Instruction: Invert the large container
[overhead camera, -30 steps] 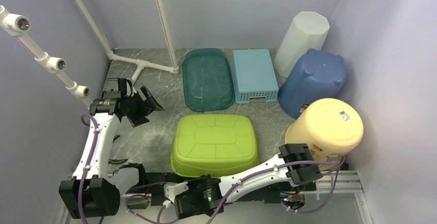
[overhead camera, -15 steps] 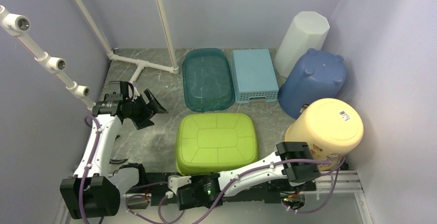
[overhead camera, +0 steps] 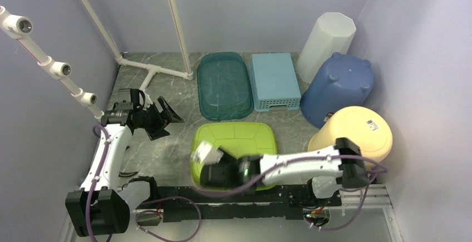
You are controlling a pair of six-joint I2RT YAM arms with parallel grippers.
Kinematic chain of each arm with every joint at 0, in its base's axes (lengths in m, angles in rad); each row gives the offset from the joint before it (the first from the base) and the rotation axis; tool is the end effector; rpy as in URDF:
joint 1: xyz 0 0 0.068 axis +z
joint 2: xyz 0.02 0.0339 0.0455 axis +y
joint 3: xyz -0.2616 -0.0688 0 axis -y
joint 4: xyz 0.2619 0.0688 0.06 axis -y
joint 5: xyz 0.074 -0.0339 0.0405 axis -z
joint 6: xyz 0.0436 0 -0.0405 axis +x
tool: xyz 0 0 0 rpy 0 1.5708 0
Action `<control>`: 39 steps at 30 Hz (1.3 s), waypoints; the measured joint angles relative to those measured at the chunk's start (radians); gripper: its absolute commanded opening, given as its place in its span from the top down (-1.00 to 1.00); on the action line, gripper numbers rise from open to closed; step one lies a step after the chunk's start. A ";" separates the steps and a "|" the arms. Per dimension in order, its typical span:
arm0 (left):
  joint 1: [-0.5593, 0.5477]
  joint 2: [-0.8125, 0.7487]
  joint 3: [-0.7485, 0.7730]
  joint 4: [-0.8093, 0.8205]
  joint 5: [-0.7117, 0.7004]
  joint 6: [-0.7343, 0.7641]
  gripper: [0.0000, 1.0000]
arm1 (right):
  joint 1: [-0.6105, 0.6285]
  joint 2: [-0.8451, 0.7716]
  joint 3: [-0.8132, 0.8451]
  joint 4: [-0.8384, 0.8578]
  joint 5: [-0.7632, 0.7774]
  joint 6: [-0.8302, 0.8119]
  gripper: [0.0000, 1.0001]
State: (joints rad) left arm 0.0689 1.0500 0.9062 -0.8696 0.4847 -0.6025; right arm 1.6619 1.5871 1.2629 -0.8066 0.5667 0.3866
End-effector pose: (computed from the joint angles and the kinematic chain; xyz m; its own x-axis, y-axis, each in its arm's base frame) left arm 0.2181 -0.0053 0.2667 -0.8024 -0.5580 -0.2118 -0.3274 0.7082 -0.6256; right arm -0.0075 0.3395 0.2483 -0.2484 -0.7776 -0.5776 -0.8285 0.4795 -0.2893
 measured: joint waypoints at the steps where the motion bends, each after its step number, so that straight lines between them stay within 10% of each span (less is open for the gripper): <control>1: 0.000 0.000 -0.009 0.002 0.009 0.000 -0.78 | -0.062 -0.027 0.000 -0.016 -0.003 0.056 -0.36; 10: -0.100 0.002 -0.067 0.017 0.043 -0.009 -0.88 | -0.583 -0.343 -0.157 -0.117 -0.073 0.445 -0.98; 19: -0.298 0.033 -0.072 0.023 -0.077 -0.051 -0.87 | -0.904 -0.467 -0.409 -0.083 -0.347 0.533 -0.99; 39: -0.408 0.233 -0.132 0.214 -0.143 -0.154 -0.69 | -0.963 -0.288 -0.400 0.059 -0.536 0.511 -0.99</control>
State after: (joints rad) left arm -0.3389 1.2827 0.7738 -0.6559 0.3420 -0.7570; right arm 0.6991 1.2991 0.8631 -0.7479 0.0307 0.8978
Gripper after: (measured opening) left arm 0.845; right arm 0.994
